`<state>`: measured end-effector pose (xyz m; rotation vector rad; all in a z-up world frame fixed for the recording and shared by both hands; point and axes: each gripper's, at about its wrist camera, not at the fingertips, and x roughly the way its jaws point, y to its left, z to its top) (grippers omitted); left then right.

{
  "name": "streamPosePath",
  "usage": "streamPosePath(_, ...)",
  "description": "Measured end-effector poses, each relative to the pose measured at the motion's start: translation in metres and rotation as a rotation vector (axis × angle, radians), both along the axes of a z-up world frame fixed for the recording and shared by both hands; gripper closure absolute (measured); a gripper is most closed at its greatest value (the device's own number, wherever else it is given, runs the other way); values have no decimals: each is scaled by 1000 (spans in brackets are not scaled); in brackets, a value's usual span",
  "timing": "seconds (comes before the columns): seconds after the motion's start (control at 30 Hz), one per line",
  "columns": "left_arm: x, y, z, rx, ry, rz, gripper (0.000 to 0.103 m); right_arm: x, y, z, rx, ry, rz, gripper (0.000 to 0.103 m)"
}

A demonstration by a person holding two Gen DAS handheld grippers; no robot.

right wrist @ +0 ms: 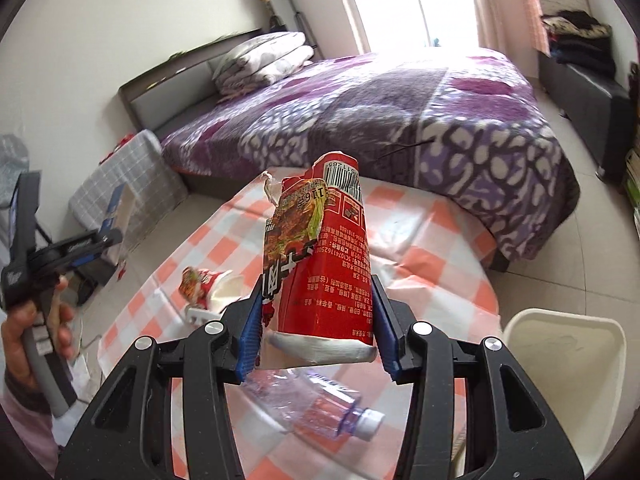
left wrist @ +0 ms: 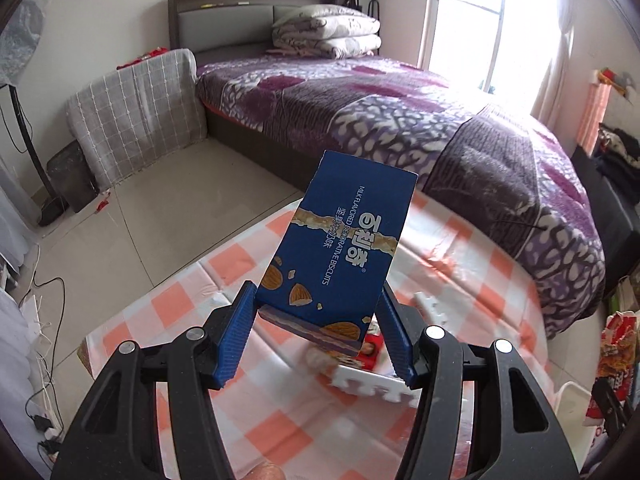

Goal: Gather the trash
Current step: 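Lift the biscuit box and red snack tube toward the white bin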

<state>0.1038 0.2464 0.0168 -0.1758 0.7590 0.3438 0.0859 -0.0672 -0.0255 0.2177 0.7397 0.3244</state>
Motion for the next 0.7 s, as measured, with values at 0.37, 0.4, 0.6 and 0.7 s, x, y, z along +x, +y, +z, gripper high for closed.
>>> streamPosePath(0.37, -15, -86, -1, -55, -101, -45, 44, 6, -60, -3, 36, 19, -169, 57)
streamPosePath(0.4, -14, -94, -4, -58, -103, -50, 44, 7, -66, -3, 34, 22, -184, 57)
streamPosePath(0.6, -8, -138, -15, -55, -89, -129, 44, 8, -97, -5, 27, 46, -272, 57)
streamPosePath(0.7, -8, -158, -18, -43, -85, -170, 44, 8, -113, -8, 31, 70, -315, 57)
